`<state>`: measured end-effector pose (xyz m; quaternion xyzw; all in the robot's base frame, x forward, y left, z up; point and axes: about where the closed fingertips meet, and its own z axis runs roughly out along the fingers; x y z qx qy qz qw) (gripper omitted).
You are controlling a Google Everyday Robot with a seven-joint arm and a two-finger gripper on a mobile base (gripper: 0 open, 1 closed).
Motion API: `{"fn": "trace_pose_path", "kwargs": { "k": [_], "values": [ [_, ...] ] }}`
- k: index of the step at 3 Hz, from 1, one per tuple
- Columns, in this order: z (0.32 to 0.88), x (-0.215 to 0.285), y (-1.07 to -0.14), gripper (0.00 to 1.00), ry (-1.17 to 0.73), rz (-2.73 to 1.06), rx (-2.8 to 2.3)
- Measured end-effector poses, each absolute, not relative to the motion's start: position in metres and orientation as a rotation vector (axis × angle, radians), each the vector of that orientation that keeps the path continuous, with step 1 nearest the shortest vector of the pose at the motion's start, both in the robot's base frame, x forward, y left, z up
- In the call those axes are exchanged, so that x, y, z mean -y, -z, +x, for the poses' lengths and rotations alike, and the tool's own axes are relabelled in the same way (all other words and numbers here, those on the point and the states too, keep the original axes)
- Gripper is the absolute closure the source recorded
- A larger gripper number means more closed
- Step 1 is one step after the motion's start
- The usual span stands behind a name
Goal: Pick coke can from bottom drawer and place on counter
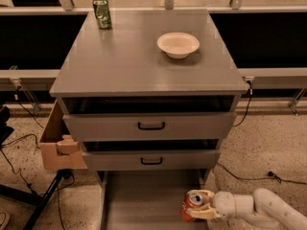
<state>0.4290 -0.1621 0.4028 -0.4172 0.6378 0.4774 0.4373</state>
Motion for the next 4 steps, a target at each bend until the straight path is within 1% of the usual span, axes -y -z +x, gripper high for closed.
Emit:
{"fn": "trace_pose_path", "kwargs": {
  "k": [1,2,3,4],
  "values": [
    [0.418,0.175,-0.485,1.0,-1.173,-1.021,-1.593],
    [0.431,0.191,-0.567,1.0,-1.099,-1.019,-1.614],
    [0.46,0.213,-0.644,1.0,-1.028,-1.019,-1.651],
    [0.502,0.239,-0.724,1.0,-0.928,-1.003,-1.742]
  ]
}}
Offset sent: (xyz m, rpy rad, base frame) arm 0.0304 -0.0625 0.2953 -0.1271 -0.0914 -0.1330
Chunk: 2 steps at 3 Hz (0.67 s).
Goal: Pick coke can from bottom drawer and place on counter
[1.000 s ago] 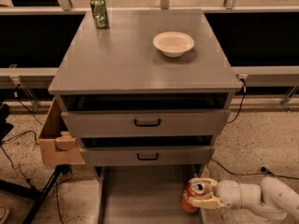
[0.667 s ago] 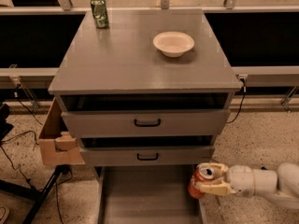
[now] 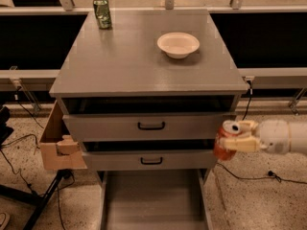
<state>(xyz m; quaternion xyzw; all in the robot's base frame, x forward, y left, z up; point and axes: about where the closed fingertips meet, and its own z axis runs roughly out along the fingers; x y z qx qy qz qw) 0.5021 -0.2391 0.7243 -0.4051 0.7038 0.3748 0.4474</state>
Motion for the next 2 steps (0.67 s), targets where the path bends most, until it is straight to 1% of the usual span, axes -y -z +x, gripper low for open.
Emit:
{"fn": "trace_pose_path", "kwargs": {
  "k": [2],
  "values": [
    [0.536,0.265,-0.818,1.0,-0.751,-0.935,-1.846]
  ]
}}
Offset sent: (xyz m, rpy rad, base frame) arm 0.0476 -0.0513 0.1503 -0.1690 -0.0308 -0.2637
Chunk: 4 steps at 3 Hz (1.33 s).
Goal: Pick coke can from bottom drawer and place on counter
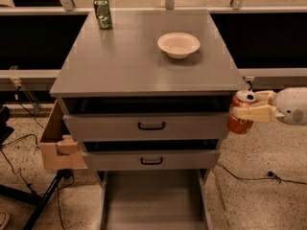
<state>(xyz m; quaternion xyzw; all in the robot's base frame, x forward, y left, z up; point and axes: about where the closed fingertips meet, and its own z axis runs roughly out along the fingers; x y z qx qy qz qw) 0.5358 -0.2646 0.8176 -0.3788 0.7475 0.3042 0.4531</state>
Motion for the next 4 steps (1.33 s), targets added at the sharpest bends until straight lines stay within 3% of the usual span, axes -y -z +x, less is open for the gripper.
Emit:
{"fn": "trace_pose_path", "kwargs": {
  "k": [4],
  "values": [
    [0.61,0.244,-0.915,1.0,-0.419,-0.667,-1.682]
  ]
}}
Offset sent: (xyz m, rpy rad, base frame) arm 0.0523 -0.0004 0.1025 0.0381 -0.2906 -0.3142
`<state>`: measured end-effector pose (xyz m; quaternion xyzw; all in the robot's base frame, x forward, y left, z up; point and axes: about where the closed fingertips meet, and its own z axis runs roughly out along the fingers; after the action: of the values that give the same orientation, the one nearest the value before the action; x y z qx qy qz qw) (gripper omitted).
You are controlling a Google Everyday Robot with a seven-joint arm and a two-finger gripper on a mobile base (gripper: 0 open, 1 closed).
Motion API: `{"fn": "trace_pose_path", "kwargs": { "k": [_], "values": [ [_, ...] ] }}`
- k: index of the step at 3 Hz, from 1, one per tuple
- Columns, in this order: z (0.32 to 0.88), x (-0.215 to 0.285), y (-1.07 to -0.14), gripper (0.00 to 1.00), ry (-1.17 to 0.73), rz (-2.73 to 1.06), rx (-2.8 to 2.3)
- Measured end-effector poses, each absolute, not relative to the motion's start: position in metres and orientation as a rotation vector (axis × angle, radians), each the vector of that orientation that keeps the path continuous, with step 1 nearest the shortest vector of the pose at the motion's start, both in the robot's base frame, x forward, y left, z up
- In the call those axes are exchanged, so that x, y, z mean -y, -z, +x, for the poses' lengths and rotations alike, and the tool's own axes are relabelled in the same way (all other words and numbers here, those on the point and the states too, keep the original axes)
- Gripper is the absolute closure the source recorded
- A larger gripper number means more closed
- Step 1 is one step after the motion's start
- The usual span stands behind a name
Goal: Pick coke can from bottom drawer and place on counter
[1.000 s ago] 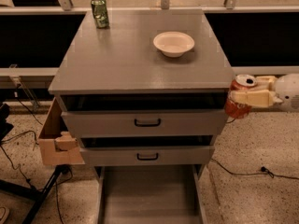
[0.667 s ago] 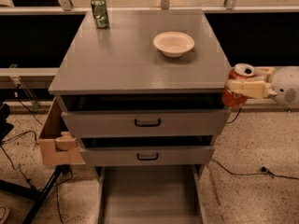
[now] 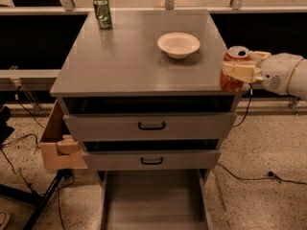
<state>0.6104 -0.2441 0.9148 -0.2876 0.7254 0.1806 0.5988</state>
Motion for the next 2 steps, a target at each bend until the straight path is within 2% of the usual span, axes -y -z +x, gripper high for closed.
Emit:
{"fn": "trace_pose_path", "kwargs": {
  "k": [2],
  "values": [
    [0.65,0.232,-0.91,1.0,-0.364,-0.599,-1.68]
  ]
}}
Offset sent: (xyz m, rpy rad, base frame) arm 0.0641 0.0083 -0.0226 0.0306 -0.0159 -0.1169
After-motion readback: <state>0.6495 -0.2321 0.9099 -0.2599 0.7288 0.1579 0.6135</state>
